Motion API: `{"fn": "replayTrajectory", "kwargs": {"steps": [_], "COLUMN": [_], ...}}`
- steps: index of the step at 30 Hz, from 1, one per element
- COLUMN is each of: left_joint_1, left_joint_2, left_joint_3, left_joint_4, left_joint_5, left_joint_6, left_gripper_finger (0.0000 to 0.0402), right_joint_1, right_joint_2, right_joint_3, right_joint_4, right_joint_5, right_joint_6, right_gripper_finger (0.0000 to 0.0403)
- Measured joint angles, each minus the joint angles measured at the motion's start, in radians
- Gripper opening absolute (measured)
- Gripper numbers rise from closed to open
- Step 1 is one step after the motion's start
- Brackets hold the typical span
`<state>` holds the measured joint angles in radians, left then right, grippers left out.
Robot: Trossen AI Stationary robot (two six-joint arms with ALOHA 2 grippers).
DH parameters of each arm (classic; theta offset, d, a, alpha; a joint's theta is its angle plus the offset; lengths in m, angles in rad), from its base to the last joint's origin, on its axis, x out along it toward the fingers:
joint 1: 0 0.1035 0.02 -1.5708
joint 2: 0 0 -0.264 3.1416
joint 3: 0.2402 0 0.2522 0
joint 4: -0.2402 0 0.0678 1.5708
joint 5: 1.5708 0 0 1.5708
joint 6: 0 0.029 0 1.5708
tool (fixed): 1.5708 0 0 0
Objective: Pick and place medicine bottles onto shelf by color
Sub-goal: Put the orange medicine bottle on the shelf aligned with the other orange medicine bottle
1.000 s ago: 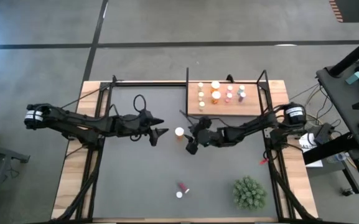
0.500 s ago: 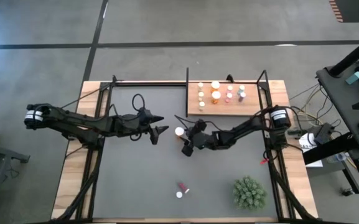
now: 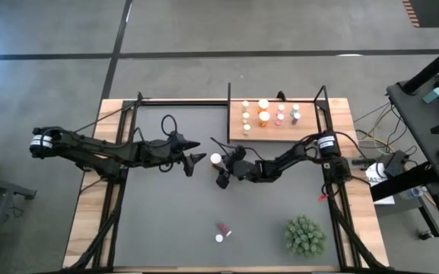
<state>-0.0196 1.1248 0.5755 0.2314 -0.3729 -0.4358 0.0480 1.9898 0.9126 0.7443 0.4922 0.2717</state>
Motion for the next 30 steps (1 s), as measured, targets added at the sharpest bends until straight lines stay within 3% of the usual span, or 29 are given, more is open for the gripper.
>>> {"fn": "replayTrajectory", "kwargs": {"steps": [7, 20, 24, 30], "left_joint_1": [0.000, 0.006, 0.006, 0.006], "left_joint_2": [0.000, 0.000, 0.000, 0.000], "left_joint_3": [-0.001, -0.005, -0.006, -0.006], "left_joint_4": [-0.002, 0.000, -0.001, -0.002], "left_joint_5": [0.000, -0.003, -0.002, -0.002], "left_joint_6": [0.005, 0.003, 0.002, 0.003], "left_gripper_finger": [0.0251, 0.0251, 0.0251, 0.0251], "right_joint_1": [-0.002, -0.001, -0.001, 0.005], "right_joint_2": [0.076, 0.032, -0.052, -0.282], "right_joint_3": [0.087, 0.068, 0.043, -0.085], "right_joint_4": [0.000, -0.054, -0.156, -0.238], "right_joint_5": [-0.002, 0.006, 0.006, 0.058], "right_joint_6": [0.015, 0.027, 0.080, 0.074], "right_gripper_finger": [0.0205, 0.0175, 0.0179, 0.0181]}}
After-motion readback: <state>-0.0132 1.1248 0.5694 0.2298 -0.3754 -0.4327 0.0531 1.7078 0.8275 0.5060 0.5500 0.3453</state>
